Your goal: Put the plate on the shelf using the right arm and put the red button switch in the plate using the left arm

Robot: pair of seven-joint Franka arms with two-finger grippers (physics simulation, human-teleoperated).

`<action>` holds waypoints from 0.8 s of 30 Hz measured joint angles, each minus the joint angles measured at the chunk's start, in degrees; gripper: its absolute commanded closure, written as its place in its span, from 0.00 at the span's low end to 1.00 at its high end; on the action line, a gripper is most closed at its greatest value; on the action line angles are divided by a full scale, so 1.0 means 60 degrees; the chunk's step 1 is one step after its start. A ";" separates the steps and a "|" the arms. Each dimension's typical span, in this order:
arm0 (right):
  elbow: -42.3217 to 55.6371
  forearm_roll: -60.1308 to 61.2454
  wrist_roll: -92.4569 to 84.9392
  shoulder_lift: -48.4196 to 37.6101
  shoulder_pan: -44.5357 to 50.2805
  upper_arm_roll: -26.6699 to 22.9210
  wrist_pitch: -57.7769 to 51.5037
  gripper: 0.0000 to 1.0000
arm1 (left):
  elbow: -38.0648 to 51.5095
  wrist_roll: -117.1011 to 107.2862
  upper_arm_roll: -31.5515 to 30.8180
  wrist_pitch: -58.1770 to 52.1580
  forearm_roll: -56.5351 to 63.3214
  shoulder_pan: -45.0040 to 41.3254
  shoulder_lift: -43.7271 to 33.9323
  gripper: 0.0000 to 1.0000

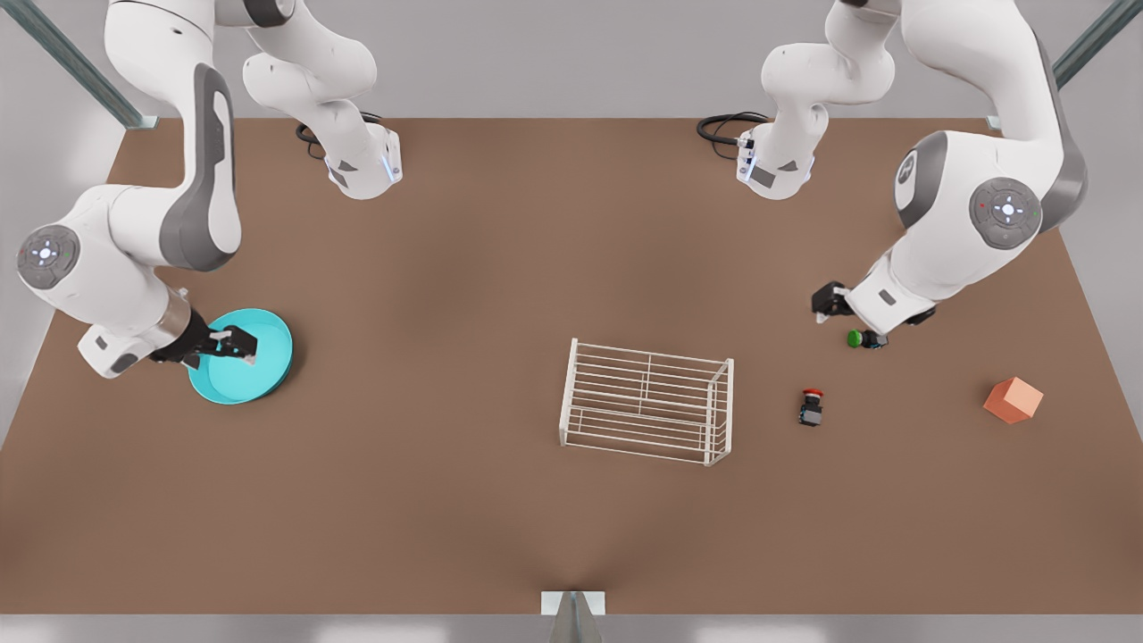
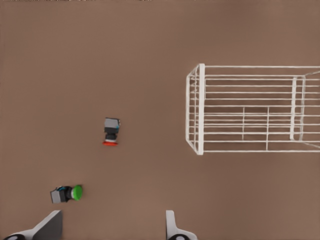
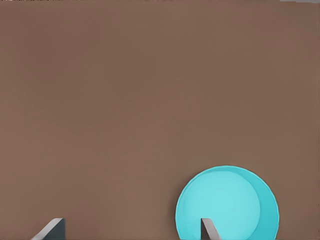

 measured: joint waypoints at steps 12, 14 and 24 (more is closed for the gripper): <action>0.0108 -0.0024 -0.0958 0.0838 -0.1032 0.0044 -0.0236 0.00 | -0.1651 0.0186 -0.0297 0.0156 0.0194 0.0825 -0.0378 0.00; -0.0039 0.0410 -0.1327 0.1101 -0.1613 0.0054 -0.0238 0.00 | -0.1623 0.0024 -0.0556 0.0274 0.0266 0.0693 0.0065 0.00; -0.1194 0.1299 -0.3996 0.1650 -0.2694 0.0119 0.1312 0.00 | -0.1193 -0.0214 -0.0640 -0.0615 0.0081 0.0743 0.0129 0.00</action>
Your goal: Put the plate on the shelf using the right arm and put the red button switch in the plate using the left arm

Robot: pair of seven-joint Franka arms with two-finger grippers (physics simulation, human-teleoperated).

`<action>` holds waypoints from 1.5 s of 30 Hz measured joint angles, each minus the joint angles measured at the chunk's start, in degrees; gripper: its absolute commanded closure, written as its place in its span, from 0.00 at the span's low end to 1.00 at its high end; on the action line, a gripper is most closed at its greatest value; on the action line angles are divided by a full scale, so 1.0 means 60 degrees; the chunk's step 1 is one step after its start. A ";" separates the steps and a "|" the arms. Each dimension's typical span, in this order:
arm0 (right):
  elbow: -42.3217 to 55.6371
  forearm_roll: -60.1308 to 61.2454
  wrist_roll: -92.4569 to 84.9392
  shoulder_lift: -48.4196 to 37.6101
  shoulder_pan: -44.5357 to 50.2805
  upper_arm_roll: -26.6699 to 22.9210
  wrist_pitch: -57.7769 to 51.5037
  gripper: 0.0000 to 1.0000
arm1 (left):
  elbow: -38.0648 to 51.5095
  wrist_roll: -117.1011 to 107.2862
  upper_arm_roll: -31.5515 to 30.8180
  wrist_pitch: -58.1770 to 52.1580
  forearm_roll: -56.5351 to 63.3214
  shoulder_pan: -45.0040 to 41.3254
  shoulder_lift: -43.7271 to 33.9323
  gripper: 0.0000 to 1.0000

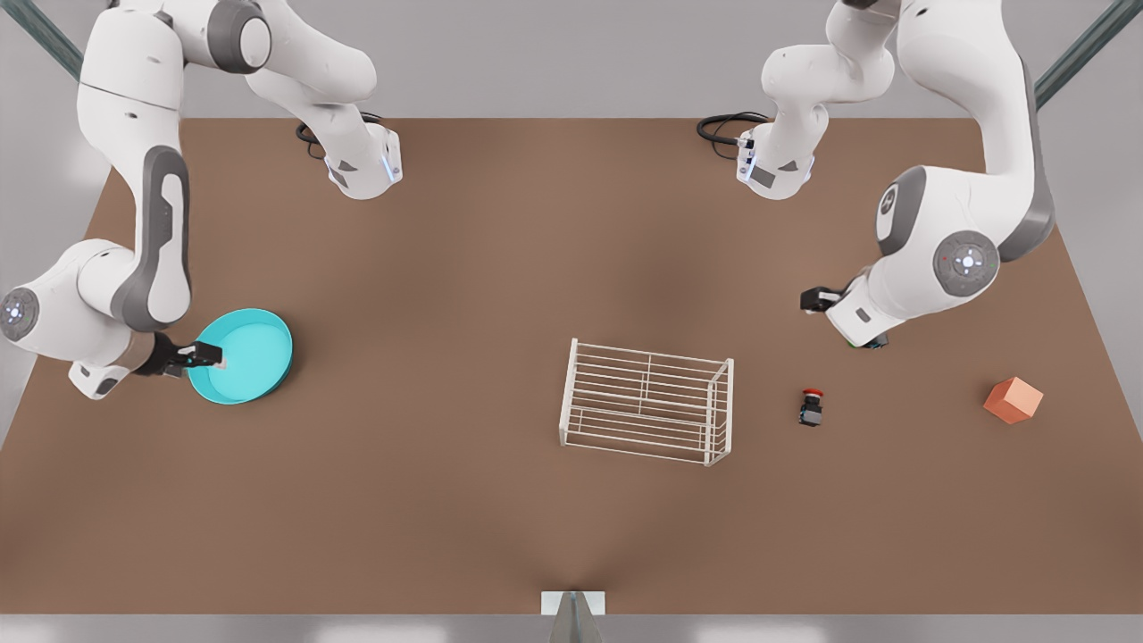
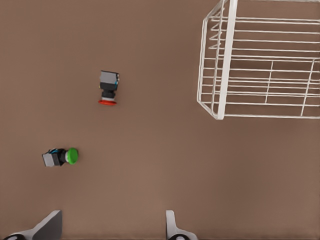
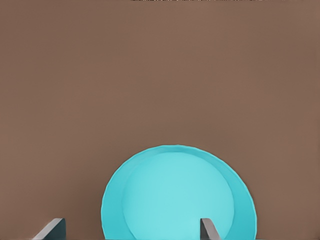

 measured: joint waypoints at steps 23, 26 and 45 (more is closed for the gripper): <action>-0.0026 0.0950 -0.4473 0.1888 -0.2328 0.0499 0.0670 0.00 | -0.0637 0.0121 0.0068 0.1815 0.0034 0.0696 0.1768 0.00; 0.0124 0.1117 -0.4534 0.2080 -0.2329 0.0497 0.0647 0.00 | -0.0666 0.0238 0.0077 0.2773 0.0229 0.0718 0.2389 0.00; 0.0670 0.1732 -0.3041 0.2918 -0.2881 0.0511 0.0550 0.05 | -0.0943 0.0904 0.0109 0.6820 0.0903 0.1108 0.4031 0.00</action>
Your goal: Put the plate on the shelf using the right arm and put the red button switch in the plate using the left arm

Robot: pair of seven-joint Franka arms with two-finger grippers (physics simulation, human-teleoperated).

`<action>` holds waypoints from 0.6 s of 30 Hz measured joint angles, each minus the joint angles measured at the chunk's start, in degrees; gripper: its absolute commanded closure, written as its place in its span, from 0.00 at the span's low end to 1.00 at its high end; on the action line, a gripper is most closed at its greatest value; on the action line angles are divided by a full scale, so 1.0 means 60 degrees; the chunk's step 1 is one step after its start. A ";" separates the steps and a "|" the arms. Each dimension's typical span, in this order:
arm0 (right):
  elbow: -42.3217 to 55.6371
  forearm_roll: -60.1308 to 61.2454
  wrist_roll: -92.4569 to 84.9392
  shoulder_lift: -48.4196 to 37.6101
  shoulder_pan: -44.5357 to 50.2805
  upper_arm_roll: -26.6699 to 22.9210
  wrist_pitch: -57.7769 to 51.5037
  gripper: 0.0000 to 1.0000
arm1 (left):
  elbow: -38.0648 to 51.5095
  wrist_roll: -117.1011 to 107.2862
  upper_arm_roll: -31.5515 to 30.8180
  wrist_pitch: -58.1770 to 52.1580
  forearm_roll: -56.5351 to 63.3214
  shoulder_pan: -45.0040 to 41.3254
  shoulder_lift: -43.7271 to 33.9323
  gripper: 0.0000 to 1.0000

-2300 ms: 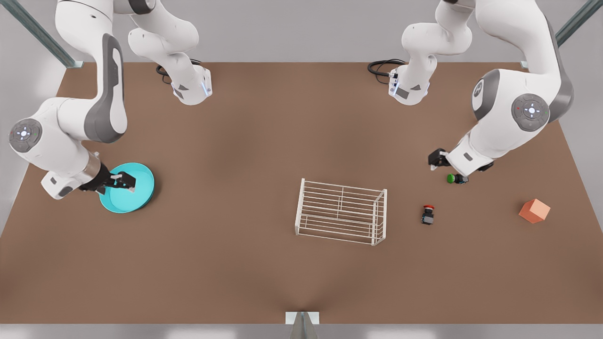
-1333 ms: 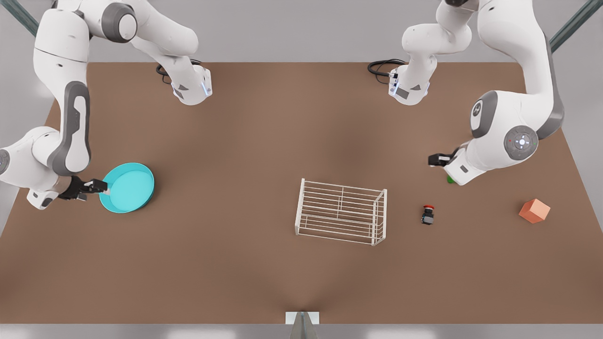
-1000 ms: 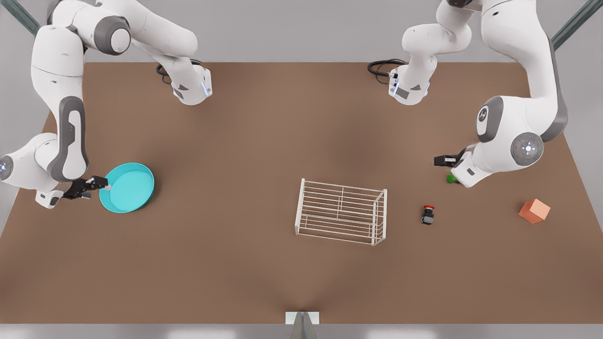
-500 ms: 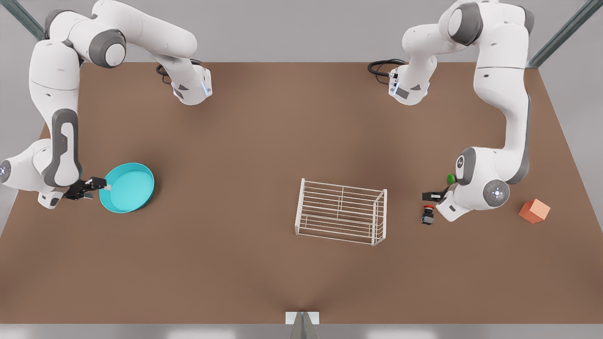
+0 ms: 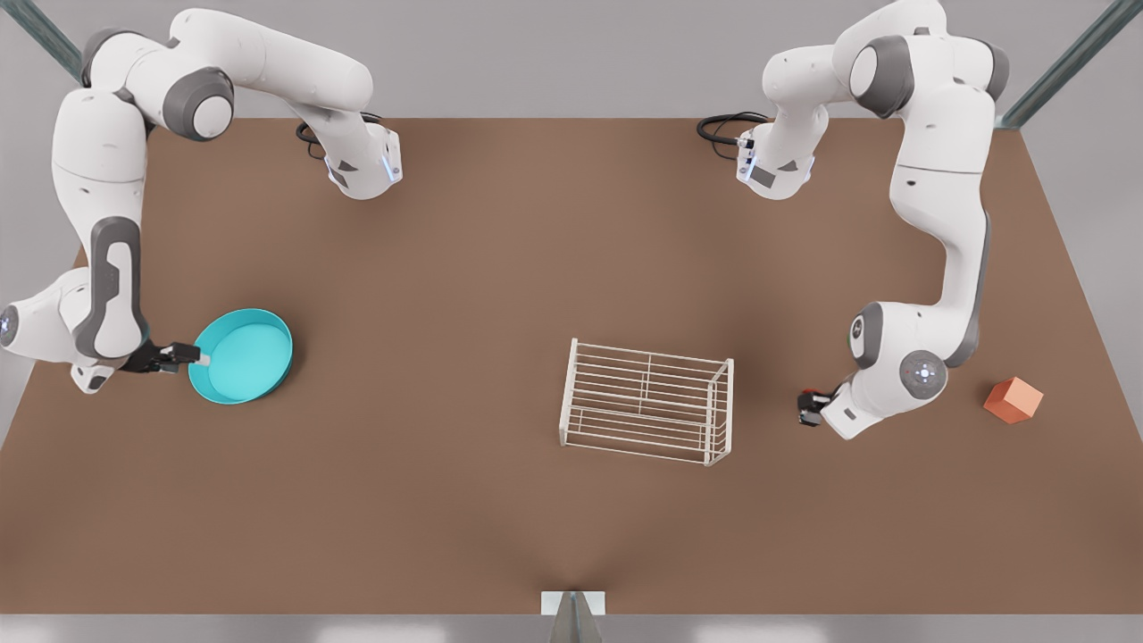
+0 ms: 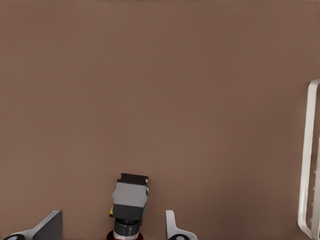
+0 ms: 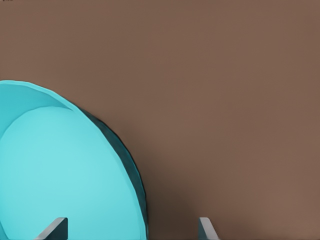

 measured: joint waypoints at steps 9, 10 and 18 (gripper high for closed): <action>-0.0029 0.0167 0.0551 0.0112 0.0069 0.0087 -0.0236 0.27 | -0.0151 0.0060 0.0010 0.0772 0.0042 -0.0029 0.0418 0.00; -0.0026 0.0165 0.0595 0.0109 0.0066 0.0087 -0.0261 0.28 | -0.0157 0.0063 0.0011 0.0854 0.0043 -0.0029 0.0465 0.00; 0.0068 0.0089 0.0876 0.0179 0.0035 0.0088 -0.0288 0.37 | -0.0234 0.0083 0.0051 0.1250 0.0045 -0.0028 0.0585 0.00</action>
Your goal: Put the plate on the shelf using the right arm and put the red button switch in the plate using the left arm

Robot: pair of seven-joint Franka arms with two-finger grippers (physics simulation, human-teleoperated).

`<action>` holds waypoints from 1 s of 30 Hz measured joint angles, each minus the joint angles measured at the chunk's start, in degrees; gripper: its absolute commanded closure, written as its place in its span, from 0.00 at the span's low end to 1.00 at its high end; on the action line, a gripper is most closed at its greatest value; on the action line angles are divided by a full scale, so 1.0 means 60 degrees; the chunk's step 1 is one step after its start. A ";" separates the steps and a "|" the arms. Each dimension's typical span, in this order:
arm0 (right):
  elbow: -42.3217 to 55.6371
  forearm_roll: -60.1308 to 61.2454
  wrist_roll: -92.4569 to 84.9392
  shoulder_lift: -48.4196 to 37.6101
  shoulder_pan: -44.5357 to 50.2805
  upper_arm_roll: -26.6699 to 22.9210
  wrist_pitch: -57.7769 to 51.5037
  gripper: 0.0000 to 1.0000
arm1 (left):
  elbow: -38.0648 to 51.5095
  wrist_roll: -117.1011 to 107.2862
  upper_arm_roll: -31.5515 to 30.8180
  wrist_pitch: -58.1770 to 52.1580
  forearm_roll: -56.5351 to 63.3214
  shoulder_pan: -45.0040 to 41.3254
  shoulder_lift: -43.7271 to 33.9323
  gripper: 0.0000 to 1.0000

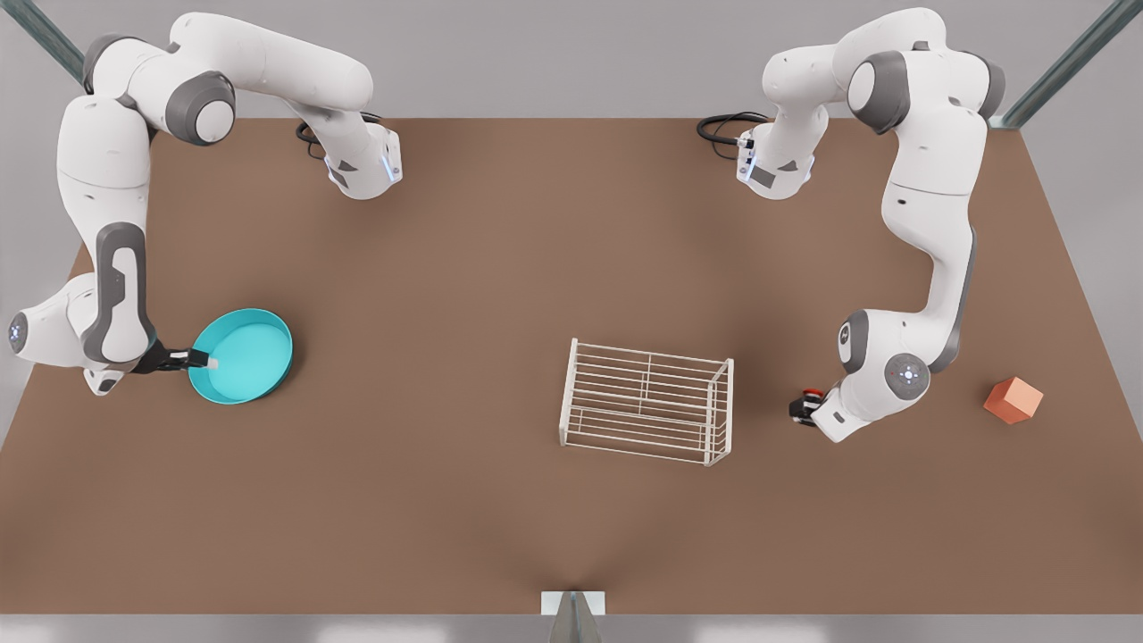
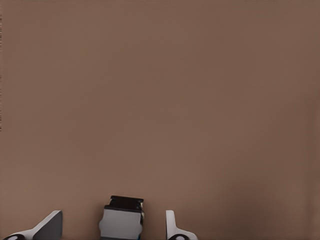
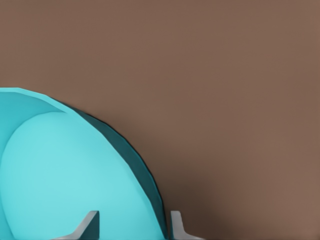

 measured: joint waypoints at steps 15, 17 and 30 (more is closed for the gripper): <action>0.0040 -0.0012 0.0133 0.0101 0.0014 0.0014 0.0027 0.70 | -0.0003 0.0022 0.0009 0.0230 0.0005 0.0000 0.0077 0.00; 0.0040 -0.0009 0.0133 0.0091 0.0018 0.0014 0.0005 0.72 | -0.0007 0.0024 0.0006 0.0259 0.0003 0.0000 0.0113 0.00; 0.0040 0.0068 0.0042 -0.0314 0.0034 0.0000 -0.0847 0.74 | -0.0247 0.0031 0.0018 0.0482 -0.0001 0.0000 0.0203 0.00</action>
